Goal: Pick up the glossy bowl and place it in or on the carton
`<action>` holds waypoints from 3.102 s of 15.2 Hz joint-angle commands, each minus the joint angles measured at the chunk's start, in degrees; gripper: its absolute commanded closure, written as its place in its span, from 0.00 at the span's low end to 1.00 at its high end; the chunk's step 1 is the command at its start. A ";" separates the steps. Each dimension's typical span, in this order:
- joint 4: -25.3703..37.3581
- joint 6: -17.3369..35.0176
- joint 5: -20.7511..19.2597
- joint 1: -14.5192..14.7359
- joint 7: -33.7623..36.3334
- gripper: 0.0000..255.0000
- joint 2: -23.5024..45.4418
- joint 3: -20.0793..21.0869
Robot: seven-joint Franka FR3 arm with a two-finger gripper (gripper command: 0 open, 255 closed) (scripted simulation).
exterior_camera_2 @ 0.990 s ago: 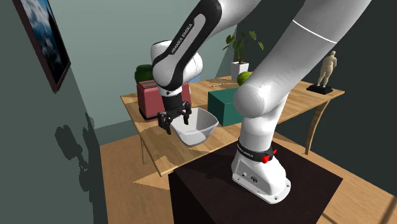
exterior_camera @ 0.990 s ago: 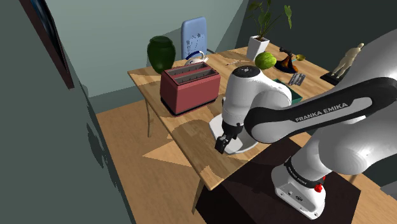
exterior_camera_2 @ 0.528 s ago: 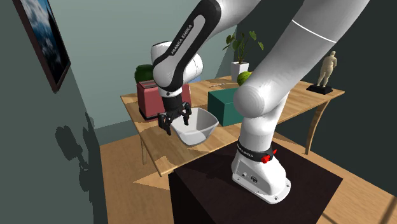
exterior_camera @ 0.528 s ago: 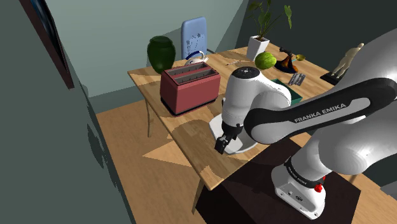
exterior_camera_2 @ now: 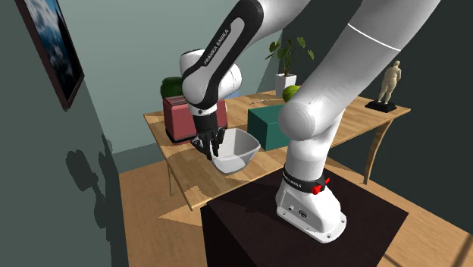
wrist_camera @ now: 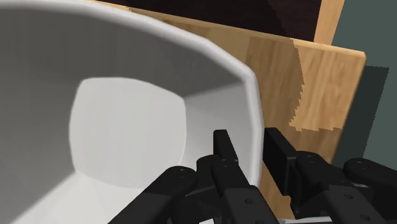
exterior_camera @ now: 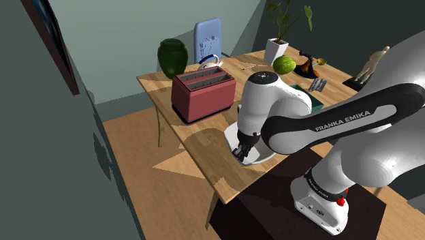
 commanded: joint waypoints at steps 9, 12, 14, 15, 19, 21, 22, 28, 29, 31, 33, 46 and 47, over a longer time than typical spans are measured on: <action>2.13 -8.04 -0.01 0.85 -0.77 1.00 -5.96 -2.01; 3.28 -11.30 -0.24 1.04 -0.98 1.00 -8.09 -2.82; 4.12 -13.41 -0.44 1.11 -1.09 1.00 -9.37 -3.34; 4.56 -14.44 -0.55 1.14 -1.14 1.00 -9.97 -3.60; 6.45 -18.45 -1.06 1.19 -1.31 1.00 -12.10 -4.59; 7.48 -20.38 -1.33 1.18 -1.37 1.00 -13.02 -5.06; 8.01 -21.32 -1.47 1.16 -1.40 1.00 -13.44 -5.29; 11.43 -26.77 -2.34 1.01 -1.53 1.00 -15.48 -6.60; 12.04 -27.64 -2.48 0.97 -1.55 1.00 -15.75 -6.80; 13.29 -29.36 -2.77 0.89 -1.58 1.00 -16.22 -7.20; 14.58 -31.04 -3.06 0.80 -1.61 1.00 -16.61 -7.58; 20.18 -40.22 -7.19 -1.13 -5.88 1.00 -19.88 -13.36; 19.86 -40.60 -8.20 -1.67 -7.28 1.00 -20.50 -14.73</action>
